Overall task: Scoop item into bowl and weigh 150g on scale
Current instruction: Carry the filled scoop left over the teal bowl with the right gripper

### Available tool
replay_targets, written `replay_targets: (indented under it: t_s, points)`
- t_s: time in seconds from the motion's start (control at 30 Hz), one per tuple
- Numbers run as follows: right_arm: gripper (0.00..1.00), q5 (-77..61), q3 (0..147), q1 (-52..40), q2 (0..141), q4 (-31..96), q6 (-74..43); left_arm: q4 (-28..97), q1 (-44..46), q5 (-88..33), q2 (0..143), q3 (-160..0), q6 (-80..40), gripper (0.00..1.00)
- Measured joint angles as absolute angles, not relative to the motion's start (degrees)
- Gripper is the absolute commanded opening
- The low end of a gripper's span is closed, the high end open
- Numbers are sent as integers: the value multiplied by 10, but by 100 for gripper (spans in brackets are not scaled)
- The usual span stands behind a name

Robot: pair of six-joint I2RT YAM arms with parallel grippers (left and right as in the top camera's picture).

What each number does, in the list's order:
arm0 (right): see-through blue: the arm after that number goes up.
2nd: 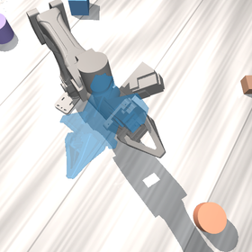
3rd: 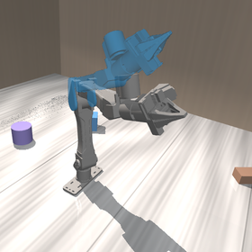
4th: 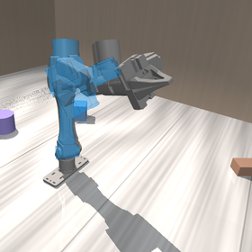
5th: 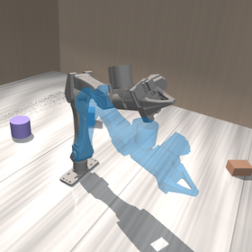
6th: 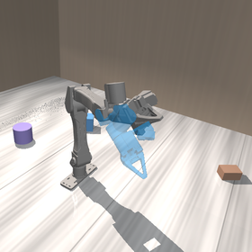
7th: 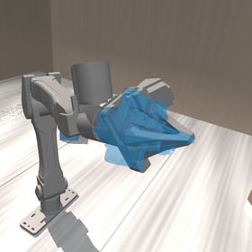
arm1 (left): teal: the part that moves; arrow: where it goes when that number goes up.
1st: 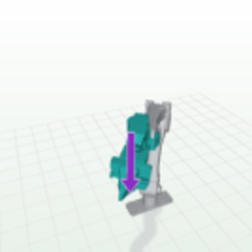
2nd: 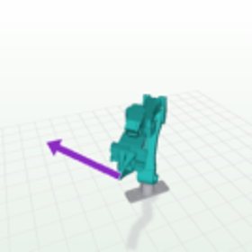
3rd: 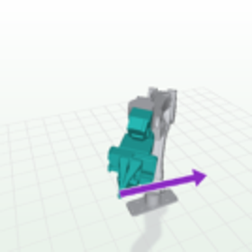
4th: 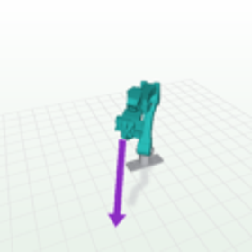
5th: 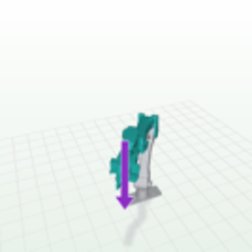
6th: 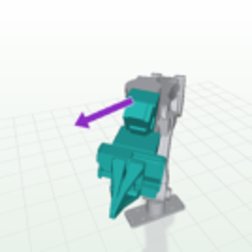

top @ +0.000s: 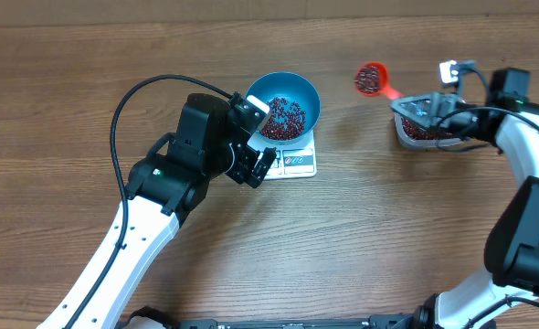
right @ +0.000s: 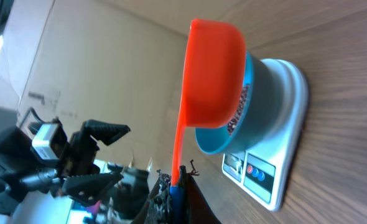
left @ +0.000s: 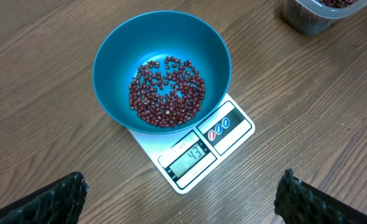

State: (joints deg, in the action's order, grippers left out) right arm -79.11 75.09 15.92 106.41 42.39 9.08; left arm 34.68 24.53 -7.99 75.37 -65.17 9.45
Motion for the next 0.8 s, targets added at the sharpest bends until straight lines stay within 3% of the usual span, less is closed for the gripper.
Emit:
replay_targets:
  t_s: [0.4, 0.8]
  points:
    - [3, -721, 751, 34, 1064, 235, -42, 347, 245, -80, 754, -652, 95, 100]
    - [4, -583, 751, -72, 1064, 210, -38, 347, 246, -80, 754, -652, 95, 100]
